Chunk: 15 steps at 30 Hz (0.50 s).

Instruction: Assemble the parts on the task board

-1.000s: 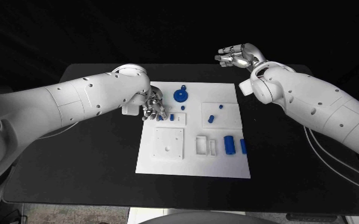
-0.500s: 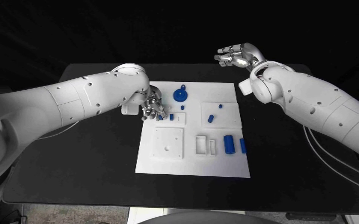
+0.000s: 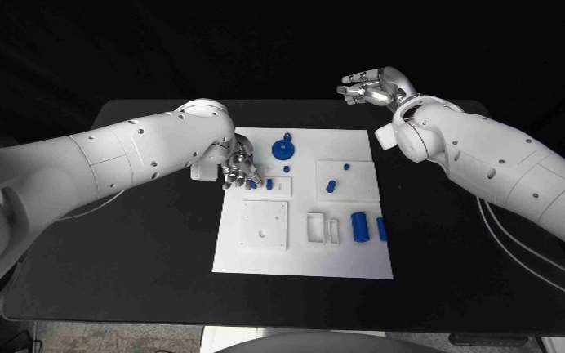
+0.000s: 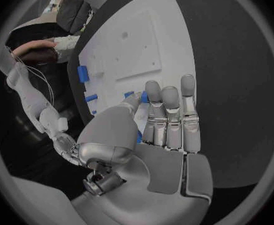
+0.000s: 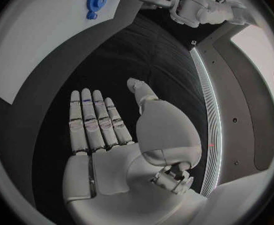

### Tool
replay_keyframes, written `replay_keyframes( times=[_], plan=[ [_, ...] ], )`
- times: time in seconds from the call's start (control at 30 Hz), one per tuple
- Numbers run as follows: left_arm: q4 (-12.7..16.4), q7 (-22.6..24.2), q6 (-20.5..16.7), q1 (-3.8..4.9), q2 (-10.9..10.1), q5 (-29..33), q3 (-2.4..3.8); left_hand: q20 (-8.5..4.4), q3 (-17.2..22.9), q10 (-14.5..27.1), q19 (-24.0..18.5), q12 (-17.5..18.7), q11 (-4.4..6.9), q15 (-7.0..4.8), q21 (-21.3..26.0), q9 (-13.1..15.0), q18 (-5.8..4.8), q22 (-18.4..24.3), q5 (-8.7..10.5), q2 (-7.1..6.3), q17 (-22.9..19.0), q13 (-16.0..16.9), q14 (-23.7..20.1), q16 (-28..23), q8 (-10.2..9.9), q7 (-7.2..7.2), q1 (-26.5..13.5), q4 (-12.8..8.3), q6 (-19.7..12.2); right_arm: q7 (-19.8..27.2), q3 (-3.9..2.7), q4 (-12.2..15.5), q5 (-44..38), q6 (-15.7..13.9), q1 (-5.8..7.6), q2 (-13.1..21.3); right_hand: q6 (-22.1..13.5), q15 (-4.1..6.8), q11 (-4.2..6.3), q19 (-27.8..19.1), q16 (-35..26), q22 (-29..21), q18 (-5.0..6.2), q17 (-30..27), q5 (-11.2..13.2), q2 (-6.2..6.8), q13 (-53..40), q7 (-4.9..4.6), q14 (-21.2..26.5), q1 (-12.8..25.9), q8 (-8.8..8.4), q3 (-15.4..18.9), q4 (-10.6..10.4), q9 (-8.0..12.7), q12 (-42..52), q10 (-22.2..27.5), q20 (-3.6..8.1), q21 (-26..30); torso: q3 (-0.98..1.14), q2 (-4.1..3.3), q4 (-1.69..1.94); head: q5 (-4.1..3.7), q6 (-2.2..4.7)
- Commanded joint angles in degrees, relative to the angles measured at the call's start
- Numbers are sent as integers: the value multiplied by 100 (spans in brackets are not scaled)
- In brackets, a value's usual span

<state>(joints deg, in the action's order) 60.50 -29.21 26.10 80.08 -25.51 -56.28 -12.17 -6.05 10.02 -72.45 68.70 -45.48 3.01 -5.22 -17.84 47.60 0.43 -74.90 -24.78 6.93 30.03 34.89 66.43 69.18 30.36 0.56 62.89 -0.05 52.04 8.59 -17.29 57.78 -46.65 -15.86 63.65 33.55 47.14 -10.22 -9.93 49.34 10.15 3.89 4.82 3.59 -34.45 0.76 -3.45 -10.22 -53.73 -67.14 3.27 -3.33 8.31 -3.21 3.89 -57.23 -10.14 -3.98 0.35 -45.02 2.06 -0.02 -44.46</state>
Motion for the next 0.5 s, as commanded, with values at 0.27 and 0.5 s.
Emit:
replay_keyframes(
  times=[0.27, 0.5],
  plan=[
    [-22, -208, 111, -154, 2, -83, -87, -6, -174, 54, 31, -18, 18, 19, 68, -34, -32, -113, 64, -102, -11, -12, -17, 5, -49, -17, 36, 22, -49, 33, -3, 6, -20, 63, -4, 1, -36, 5, -7, -32, 9, -6, -40, -8, -37, -25, 9, -14, 36, 25, -14, -8, -2, 7, -16, 52, 6, -13, -2, 2, 0, 5, -3],
    [-36, -221, 153, -154, -2, -87, -88, 6, -342, 92, 21, -28, 11, 30, 112, -65, -35, -114, 88, -201, -9, -10, -61, 17, -65, -18, 10, 84, -41, 34, -3, 7, -20, 65, -10, 5, -40, 5, -8, -36, 8, -6, -41, -8, -44, -19, 9, -14, 39, 20, -13, -19, 29, 7, -16, 52, 4, -12, 2, 2, -2, 8, -8]
  ],
)
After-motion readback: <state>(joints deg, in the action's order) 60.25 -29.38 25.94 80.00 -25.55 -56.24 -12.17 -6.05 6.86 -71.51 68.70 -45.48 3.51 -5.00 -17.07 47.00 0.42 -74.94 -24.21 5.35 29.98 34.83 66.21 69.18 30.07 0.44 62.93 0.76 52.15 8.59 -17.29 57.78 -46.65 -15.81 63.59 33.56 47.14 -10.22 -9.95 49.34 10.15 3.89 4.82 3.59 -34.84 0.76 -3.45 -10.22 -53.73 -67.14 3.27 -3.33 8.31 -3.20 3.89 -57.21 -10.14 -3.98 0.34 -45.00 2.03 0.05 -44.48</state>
